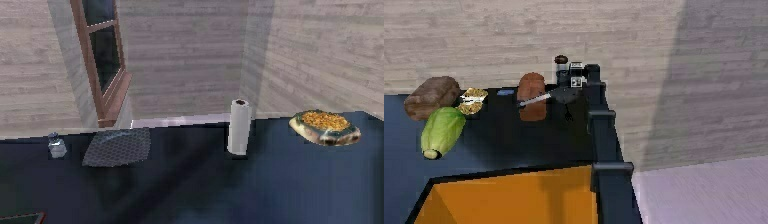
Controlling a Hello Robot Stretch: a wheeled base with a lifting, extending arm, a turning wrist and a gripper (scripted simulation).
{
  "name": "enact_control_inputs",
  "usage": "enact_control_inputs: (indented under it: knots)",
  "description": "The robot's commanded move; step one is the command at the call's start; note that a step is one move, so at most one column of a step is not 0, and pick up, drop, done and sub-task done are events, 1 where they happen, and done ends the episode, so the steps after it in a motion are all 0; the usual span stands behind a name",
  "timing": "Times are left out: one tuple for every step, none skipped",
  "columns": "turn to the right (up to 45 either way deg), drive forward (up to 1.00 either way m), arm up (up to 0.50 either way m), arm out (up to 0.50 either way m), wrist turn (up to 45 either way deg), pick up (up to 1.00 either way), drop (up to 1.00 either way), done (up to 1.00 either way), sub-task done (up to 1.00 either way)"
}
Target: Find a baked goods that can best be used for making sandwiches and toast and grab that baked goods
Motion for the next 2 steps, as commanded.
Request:
enact_control_inputs:
  knots:
    - [0.0,0.0,0.0,0.0,0.0,1.0,0.0,0.0,0.0]
    - [0.0,0.0,0.08,0.0,0.0,0.0,0.0,0.0,0.0]
